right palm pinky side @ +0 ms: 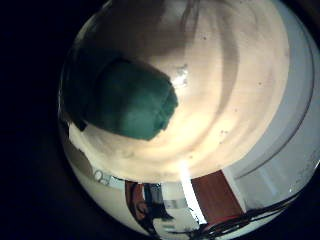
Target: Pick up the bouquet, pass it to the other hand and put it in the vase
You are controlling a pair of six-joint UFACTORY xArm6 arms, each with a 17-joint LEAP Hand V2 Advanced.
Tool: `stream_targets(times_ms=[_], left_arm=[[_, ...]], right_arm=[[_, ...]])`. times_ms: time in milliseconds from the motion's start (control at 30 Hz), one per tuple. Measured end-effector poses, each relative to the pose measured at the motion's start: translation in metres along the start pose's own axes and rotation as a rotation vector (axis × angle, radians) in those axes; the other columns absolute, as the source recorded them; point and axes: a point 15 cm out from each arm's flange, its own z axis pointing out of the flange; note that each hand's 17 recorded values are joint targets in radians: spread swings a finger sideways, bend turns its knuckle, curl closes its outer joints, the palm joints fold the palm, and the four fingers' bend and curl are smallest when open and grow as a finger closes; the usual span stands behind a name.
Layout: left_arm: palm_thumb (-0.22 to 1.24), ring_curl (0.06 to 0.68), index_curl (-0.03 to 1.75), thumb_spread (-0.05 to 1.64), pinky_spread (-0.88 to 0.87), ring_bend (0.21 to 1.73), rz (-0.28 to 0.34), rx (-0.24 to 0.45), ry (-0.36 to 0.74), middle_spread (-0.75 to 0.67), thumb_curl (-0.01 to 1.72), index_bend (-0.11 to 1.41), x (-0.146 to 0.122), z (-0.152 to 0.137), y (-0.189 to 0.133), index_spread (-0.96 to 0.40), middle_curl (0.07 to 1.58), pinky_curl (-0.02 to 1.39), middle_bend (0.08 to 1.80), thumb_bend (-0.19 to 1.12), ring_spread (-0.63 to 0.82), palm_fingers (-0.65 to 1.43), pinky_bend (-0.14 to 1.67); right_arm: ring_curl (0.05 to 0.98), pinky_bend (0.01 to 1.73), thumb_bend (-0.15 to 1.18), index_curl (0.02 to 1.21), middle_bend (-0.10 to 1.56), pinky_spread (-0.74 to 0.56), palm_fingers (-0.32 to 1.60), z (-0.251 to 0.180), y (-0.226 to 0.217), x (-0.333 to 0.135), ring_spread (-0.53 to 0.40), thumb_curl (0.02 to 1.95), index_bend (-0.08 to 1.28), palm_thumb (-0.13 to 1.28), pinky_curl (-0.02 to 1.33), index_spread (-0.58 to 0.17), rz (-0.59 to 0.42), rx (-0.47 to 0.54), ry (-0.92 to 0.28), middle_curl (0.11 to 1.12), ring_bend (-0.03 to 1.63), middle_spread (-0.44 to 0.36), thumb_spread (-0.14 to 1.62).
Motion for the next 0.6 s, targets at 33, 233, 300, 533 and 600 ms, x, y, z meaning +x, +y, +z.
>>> stream_targets(times_ms=[33,233,300,533,600], left_arm=[[0.47,0.201,0.36,0.98,0.51,0.39,0.000,0.000,0.000,0.32,0.31,0.18,0.000,0.000,0.000,0.20,0.33,0.25,0.21,-0.03,0.51,0.20,0.18],[0.47,0.202,0.36,0.98,0.51,0.39,0.001,0.002,0.001,0.32,0.31,0.18,0.001,-0.001,0.001,0.20,0.34,0.25,0.21,-0.03,0.51,0.20,0.19],[0.47,0.201,0.36,0.98,0.51,0.39,0.001,0.002,0.002,0.32,0.31,0.18,0.001,-0.001,0.001,0.20,0.34,0.25,0.21,-0.03,0.51,0.20,0.18],[0.47,0.204,0.36,0.98,0.51,0.39,-0.001,0.000,0.003,0.32,0.31,0.18,0.001,0.000,0.001,0.20,0.34,0.25,0.22,-0.03,0.51,0.20,0.18],[0.47,0.204,0.36,0.98,0.51,0.39,0.000,-0.002,0.003,0.32,0.31,0.18,0.001,0.001,0.002,0.20,0.34,0.25,0.22,-0.03,0.51,0.20,0.18]], right_arm=[[0.267,0.18,-0.02,0.33,0.41,0.11,0.66,0.000,0.000,0.001,-0.057,0.47,0.25,0.83,0.25,-0.198,0.000,-0.001,0.002,0.38,0.63,0.049,0.97],[0.299,0.30,-0.02,0.39,0.49,-0.10,0.97,-0.002,0.011,-0.006,-0.210,0.49,0.29,0.88,0.23,-0.266,-0.005,-0.048,0.001,0.42,0.74,-0.072,0.95],[0.304,0.32,-0.02,0.40,0.49,-0.13,0.96,-0.005,0.011,-0.007,-0.222,0.49,0.29,0.88,0.23,-0.270,-0.010,-0.059,0.013,0.42,0.75,-0.076,0.95],[0.355,0.63,-0.03,0.47,0.58,-0.43,1.30,-0.009,0.009,-0.005,-0.275,0.50,0.38,0.87,0.28,-0.320,-0.014,-0.088,0.047,0.48,0.85,-0.142,0.88],[0.381,0.70,-0.03,0.50,0.65,-0.49,1.34,-0.011,0.010,-0.006,-0.281,0.51,0.46,0.88,0.31,-0.331,-0.023,-0.085,0.060,0.51,0.90,-0.162,0.87]])
